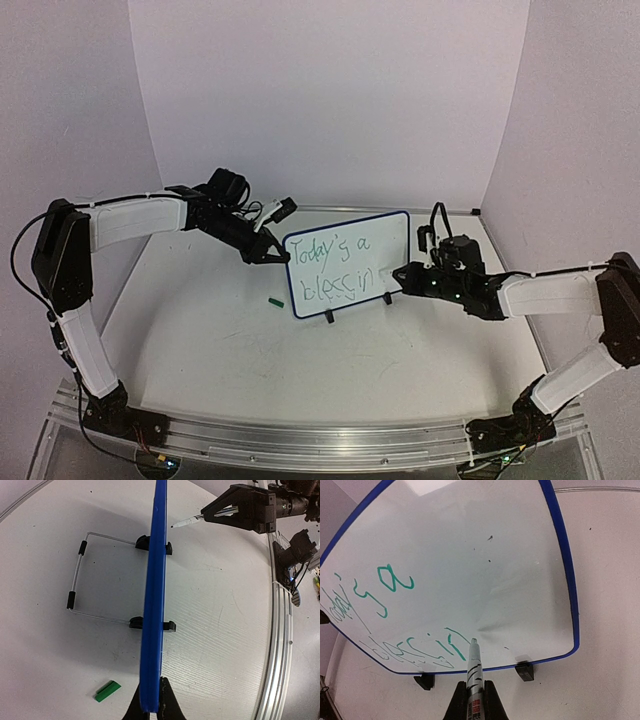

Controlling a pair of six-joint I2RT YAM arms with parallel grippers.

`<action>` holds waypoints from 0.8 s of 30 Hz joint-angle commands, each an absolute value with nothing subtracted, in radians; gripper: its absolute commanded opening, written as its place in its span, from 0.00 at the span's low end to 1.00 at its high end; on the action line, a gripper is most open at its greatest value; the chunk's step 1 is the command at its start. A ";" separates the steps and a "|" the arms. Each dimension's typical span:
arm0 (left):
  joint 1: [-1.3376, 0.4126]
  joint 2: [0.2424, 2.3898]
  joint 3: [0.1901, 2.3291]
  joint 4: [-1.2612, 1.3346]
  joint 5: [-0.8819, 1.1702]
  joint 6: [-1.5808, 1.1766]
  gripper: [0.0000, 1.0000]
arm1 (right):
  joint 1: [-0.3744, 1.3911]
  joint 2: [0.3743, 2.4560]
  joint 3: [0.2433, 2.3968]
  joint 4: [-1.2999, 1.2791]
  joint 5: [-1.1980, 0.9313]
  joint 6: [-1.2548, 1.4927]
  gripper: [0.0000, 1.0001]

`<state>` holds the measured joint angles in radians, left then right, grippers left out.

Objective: Write a sentence on the whiteboard

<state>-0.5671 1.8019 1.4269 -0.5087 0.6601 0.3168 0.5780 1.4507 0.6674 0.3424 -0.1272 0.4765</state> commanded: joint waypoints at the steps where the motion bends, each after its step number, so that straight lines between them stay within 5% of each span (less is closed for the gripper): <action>1: -0.569 1.770 1.427 -0.525 0.621 0.352 0.00 | 0.567 1.474 0.714 0.355 -0.119 0.462 0.00; 24: -0.569 1.768 1.427 -0.526 0.618 0.354 0.00 | 0.553 1.482 0.722 0.376 -0.167 0.431 0.00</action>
